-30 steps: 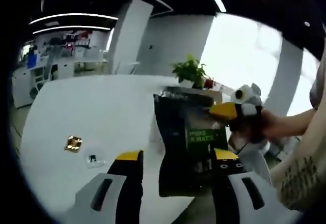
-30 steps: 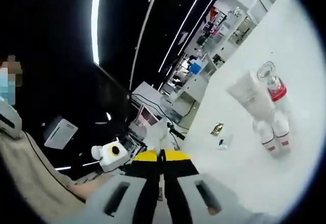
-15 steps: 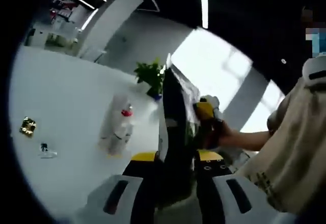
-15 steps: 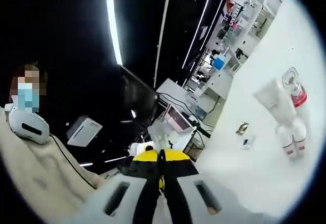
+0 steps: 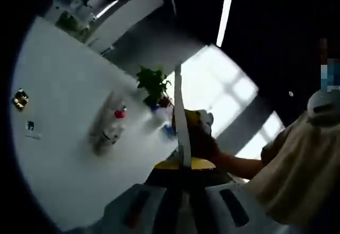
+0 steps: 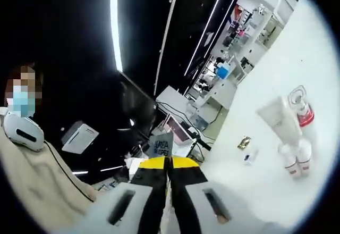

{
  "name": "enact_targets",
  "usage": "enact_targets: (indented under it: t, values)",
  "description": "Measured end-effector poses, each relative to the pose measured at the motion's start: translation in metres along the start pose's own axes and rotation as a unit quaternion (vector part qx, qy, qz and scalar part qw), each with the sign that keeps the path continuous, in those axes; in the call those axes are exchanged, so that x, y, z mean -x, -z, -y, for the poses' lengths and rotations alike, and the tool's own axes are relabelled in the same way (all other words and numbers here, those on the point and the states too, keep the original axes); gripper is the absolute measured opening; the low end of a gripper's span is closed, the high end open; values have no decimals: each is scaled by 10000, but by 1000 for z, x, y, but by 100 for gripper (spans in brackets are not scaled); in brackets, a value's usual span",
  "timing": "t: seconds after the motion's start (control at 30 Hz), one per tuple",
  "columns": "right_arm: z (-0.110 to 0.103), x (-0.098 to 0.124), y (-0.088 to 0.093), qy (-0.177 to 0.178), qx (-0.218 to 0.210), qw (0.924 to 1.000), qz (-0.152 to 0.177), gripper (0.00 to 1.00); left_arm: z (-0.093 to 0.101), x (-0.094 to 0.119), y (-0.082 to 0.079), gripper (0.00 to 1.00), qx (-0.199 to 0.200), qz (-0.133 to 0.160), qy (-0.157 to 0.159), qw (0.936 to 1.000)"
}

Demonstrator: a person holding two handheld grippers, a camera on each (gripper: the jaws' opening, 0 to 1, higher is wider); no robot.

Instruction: Arrange the skincare products in the storage area until every visible bottle or jar stands upright without overlapping.

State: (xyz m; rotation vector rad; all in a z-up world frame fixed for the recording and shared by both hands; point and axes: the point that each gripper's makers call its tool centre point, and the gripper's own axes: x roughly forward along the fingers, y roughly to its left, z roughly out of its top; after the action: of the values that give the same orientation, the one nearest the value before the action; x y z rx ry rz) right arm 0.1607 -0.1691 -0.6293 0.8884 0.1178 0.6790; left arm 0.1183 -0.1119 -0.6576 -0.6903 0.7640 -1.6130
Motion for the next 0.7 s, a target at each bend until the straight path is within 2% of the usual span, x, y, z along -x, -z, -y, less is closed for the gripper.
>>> enact_targets:
  t: [0.2,0.33,0.5,0.6,0.7]
  values:
    - [3,-1,15,67,-88,9999,-125,22,-1,1,1,0,161,195,-24,9997]
    - [6,2,29,81,-287,9994,-182,22,1,4,-10,0,366,555,71,9978]
    - [6,5,50,50,-542,9982,-261,22,1,7,-23,0,497,823,124,9953]
    - [0,4,59,-10,-603,9977,-324,18,0,6,-27,0,548,884,126,9945]
    - [-1,4,57,28,-603,9979,-237,15,-4,5,-28,0,553,855,47,9948]
